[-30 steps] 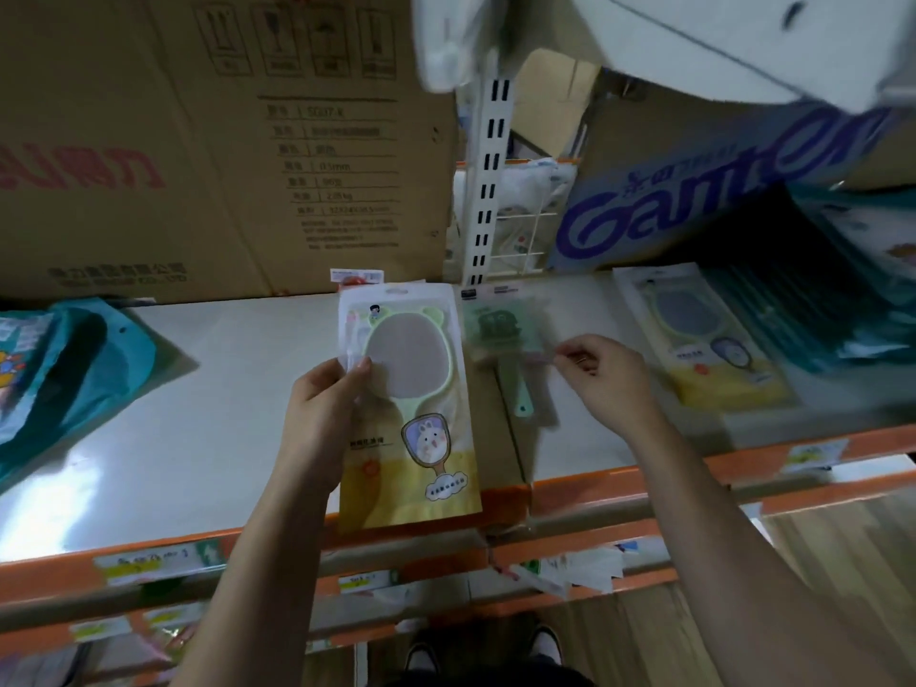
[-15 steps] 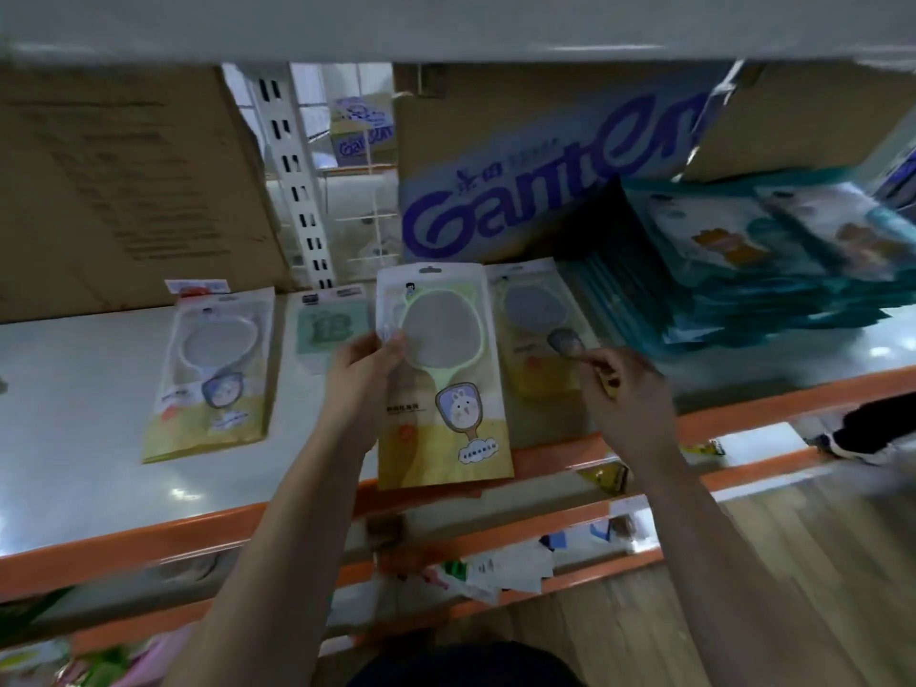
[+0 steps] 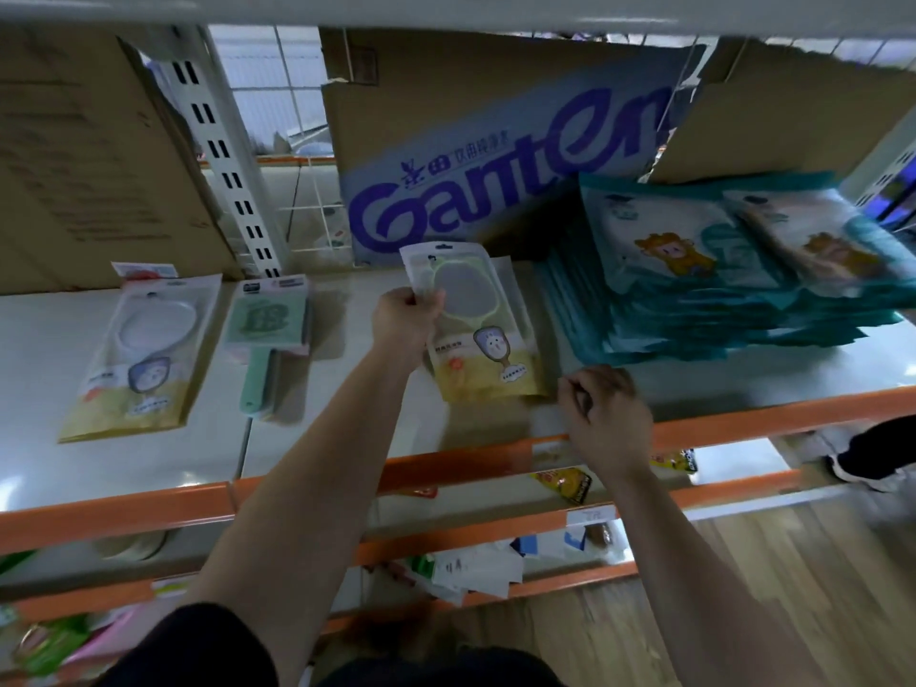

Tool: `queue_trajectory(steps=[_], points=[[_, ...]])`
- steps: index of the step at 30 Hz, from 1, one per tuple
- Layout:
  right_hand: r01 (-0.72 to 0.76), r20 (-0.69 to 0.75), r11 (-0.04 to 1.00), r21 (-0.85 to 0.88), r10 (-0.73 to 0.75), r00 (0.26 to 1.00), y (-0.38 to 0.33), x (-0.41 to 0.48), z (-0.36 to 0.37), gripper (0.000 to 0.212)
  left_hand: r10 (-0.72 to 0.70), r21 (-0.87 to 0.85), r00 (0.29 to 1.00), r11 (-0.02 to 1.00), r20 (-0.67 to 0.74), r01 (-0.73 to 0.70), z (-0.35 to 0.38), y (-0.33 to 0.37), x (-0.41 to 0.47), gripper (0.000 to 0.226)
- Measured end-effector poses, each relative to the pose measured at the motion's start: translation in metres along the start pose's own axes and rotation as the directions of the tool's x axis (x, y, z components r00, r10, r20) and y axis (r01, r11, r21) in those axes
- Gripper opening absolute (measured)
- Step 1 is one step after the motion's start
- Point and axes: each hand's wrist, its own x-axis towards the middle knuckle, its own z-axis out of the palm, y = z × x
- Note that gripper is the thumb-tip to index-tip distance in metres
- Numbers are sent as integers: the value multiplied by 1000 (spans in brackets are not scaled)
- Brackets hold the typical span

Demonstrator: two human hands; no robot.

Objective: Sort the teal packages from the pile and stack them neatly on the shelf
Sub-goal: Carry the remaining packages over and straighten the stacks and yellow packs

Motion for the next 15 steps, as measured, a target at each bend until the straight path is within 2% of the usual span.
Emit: queue_trajectory(steps=[3,6,8,11,15], points=[[17,-38,1000,12,-17,999,0,1,2,32,90,246,995,966,-40,-78,8,-1,8,25],[40,-56,999,-3,-41,998,2,0,5,30,208,453,978,875,-29,-173,11,-7,10,32],[49,-60,999,-18,-50,997,4,-1,8,31,256,487,965,850,-47,-202,11,-13,9,29],[63,-91,997,-36,-66,994,5,-1,10,30,307,492,947,841,-94,-224,13,-23,8,39],[78,-117,995,-65,-85,989,6,-1,12,28,340,477,938,837,-68,-269,14,-26,7,37]])
